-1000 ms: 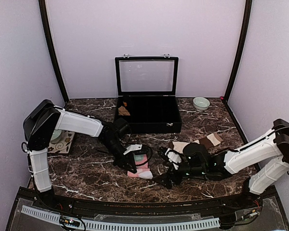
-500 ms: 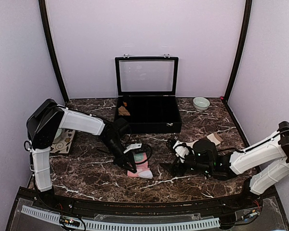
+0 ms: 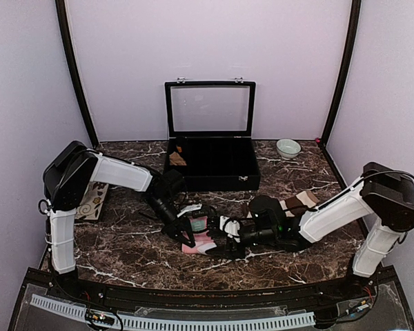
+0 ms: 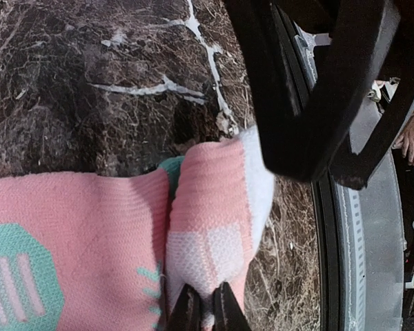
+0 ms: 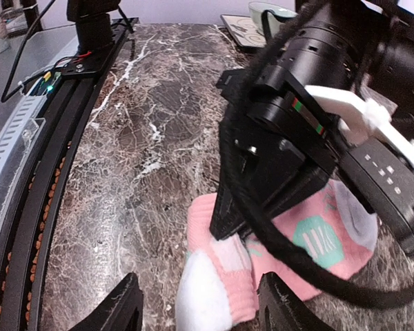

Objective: Roll the socks
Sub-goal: Roll the sock at the center of the board.

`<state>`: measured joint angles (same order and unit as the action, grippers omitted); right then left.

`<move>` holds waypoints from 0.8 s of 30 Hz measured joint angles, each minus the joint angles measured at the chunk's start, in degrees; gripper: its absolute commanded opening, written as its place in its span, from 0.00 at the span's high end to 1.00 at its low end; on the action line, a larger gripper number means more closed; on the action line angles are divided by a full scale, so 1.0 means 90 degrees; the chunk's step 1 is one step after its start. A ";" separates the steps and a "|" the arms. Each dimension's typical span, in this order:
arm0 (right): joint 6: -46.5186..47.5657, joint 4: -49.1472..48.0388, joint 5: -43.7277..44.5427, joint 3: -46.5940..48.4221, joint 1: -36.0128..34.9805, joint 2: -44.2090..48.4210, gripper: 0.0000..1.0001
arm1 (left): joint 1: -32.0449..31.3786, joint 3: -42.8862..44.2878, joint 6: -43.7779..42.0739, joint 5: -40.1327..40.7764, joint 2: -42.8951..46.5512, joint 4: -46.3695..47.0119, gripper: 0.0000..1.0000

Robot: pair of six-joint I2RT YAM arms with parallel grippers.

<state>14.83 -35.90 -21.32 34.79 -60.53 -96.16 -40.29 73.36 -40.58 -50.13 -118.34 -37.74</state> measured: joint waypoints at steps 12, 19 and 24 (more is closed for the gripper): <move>0.1064 0.0478 -0.0148 0.0622 -0.0029 -0.0811 0.55 | 0.0051 0.0141 -0.0092 -0.0129 -0.0138 -0.0240 0.91; 0.1399 0.0464 0.0185 0.0852 -0.0083 -0.1188 0.71 | 0.0075 0.0163 -0.0097 -0.0170 -0.0177 -0.0376 0.90; 0.1520 0.0471 0.0282 0.1052 -0.0138 -0.1372 0.73 | 0.0141 0.0177 -0.0126 -0.0165 -0.0197 -0.0556 0.86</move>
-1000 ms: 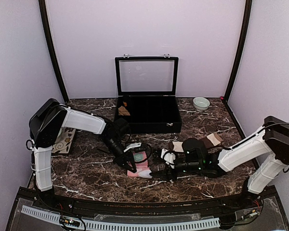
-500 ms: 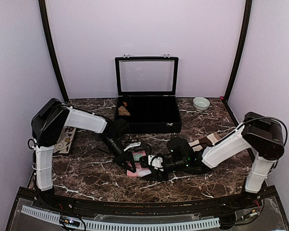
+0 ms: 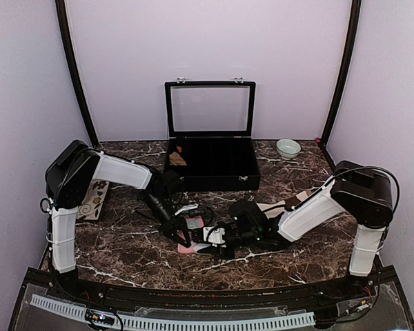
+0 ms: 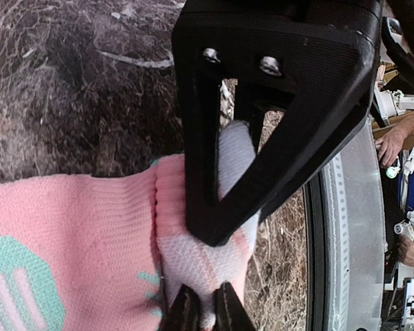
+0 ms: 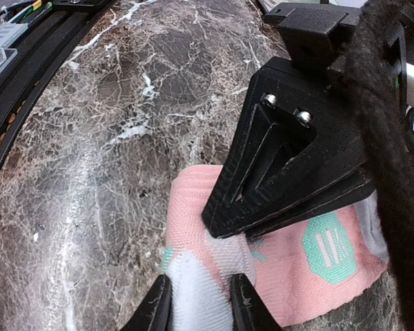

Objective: Roll the socks
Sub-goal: Roll the sock at the center of the board.

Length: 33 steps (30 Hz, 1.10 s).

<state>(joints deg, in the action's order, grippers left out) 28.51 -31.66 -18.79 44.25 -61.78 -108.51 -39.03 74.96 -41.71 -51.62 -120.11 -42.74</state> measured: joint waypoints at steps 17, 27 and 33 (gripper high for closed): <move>-0.1008 0.0554 0.0039 0.0425 -0.0119 -0.0168 1.00 | 0.0301 -0.1455 0.0070 0.1209 0.1664 0.0712 0.57; -0.2652 0.1292 -0.0233 0.0665 -0.0112 -0.0075 1.00 | 0.0350 -0.2123 -0.0017 0.1532 0.2764 0.1222 0.57; -0.3582 0.1370 -0.0920 0.0894 0.0044 -0.0333 1.00 | 0.0228 -0.2324 -0.0323 0.1404 0.3048 0.1275 0.58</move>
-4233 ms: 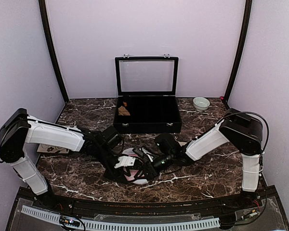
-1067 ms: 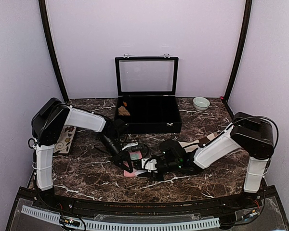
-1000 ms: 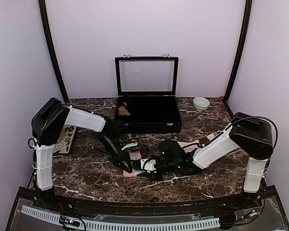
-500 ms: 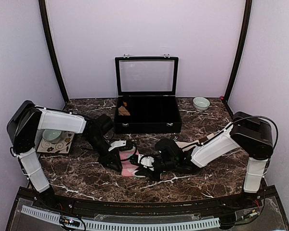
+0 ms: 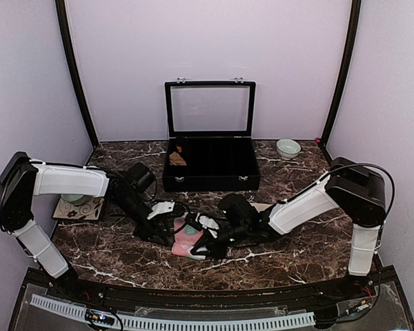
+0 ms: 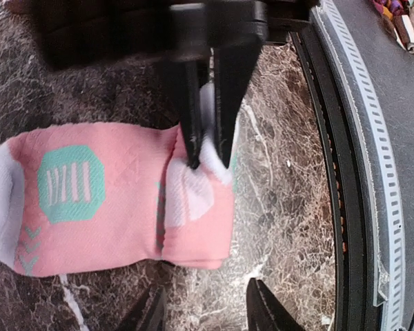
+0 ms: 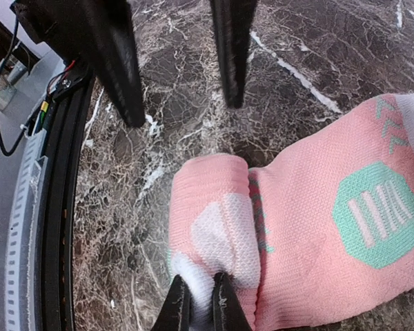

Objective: Roll the socks
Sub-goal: Roll the sock at the center of the board.

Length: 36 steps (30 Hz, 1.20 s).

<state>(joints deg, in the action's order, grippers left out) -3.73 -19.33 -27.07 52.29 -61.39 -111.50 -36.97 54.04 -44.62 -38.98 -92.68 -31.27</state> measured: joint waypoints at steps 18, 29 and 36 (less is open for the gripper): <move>-0.2055 -0.0068 -0.1460 0.0284 0.0590 -0.0546 1.00 | -0.1370 -0.0478 -0.0044 0.1855 0.0073 0.1571 0.55; -0.2426 -0.0061 -0.1620 0.0345 0.0656 -0.0614 1.00 | -0.1503 -0.0432 -0.0044 0.1982 -0.0165 0.1637 0.61; -0.2603 -0.0318 -0.1598 0.0100 0.0685 -0.0512 0.84 | -0.1520 -0.0180 -0.0032 0.2113 -0.0452 0.1605 0.94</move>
<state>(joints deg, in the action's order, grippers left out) -27.16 -22.20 -41.45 53.19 -55.22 -116.11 -50.65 52.42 -44.91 -19.97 -96.75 -16.82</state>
